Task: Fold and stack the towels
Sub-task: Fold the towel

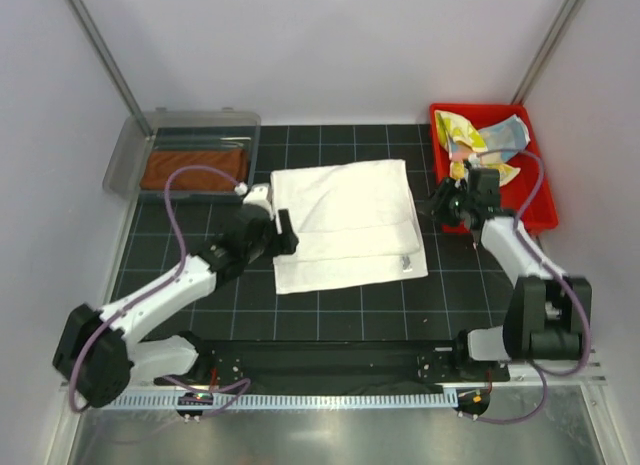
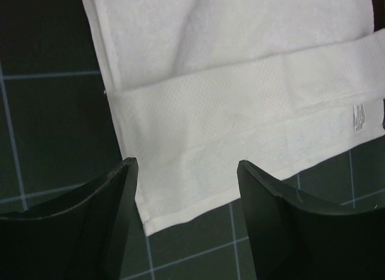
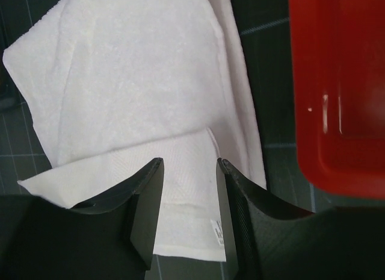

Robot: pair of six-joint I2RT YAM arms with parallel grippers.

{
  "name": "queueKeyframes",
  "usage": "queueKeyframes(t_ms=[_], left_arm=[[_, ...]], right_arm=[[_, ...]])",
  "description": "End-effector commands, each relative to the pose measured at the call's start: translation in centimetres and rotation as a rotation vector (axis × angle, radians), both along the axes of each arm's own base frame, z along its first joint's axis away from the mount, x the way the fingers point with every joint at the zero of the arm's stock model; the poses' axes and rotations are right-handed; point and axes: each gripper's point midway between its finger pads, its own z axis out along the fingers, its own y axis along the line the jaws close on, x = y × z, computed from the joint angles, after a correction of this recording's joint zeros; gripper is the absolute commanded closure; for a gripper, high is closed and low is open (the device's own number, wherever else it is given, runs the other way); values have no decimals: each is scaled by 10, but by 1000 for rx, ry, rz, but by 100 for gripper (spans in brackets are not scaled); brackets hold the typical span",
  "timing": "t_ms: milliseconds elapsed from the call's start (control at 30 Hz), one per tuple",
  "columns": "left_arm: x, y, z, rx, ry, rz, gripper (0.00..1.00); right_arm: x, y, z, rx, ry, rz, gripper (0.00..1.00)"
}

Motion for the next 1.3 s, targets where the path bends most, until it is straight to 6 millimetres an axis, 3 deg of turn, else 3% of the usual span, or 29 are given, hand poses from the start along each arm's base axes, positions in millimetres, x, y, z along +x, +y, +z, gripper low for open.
queueKeyframes(t_ms=[0, 100, 267, 300, 467, 667, 733, 800, 833, 900, 933, 1000, 1067, 1100, 1133, 1167, 1200, 1267], left_arm=[[26, -8, 9, 87, 43, -4, 29], [40, -12, 4, 139, 73, -2, 27], [57, -10, -2, 123, 133, 11, 25], [57, -11, -9, 107, 166, -2, 25], [57, -16, -28, 122, 229, -35, 26], [56, -22, -44, 132, 281, -62, 30], [56, -23, -45, 123, 282, -69, 36], [51, -28, -42, 96, 289, -97, 42], [48, -30, -40, 84, 292, -106, 51], [39, -33, -36, 52, 298, -132, 63], [35, -34, -36, 38, 305, -134, 67], [20, -34, -34, 12, 314, -156, 75], [4, -26, -45, 17, 342, -141, 77], [-1, -22, -43, 15, 335, -127, 78], [-5, -19, -46, 12, 343, -106, 78], [-16, -11, -59, 29, 370, -90, 77], [-21, -9, -59, 27, 363, -88, 76], [-30, -10, -63, -4, 369, -84, 76]], right_arm=[[25, 13, -8, -81, 125, 119, 52], [41, 30, -14, -94, 165, 220, 49], [58, 40, -23, -100, 226, 300, 48], [57, 40, -34, -99, 263, 314, 48], [51, 43, -47, -109, 312, 353, 48], [45, 42, -53, -134, 339, 362, 47], [41, 48, -54, -105, 338, 384, 52], [39, 50, -50, -91, 321, 388, 59], [37, 50, -50, -86, 324, 385, 63], [31, 47, -48, -101, 332, 376, 78], [28, 45, -47, -109, 334, 375, 90], [19, 42, -38, -131, 320, 360, 98], [6, 36, -37, -143, 335, 329, 99], [2, 34, -27, -151, 305, 310, 99], [-12, 32, -37, -142, 339, 284, 99], [-18, 27, -38, -159, 343, 253, 99], [-24, 26, -34, -161, 323, 233, 99], [-47, 21, -53, -156, 366, 183, 95]])
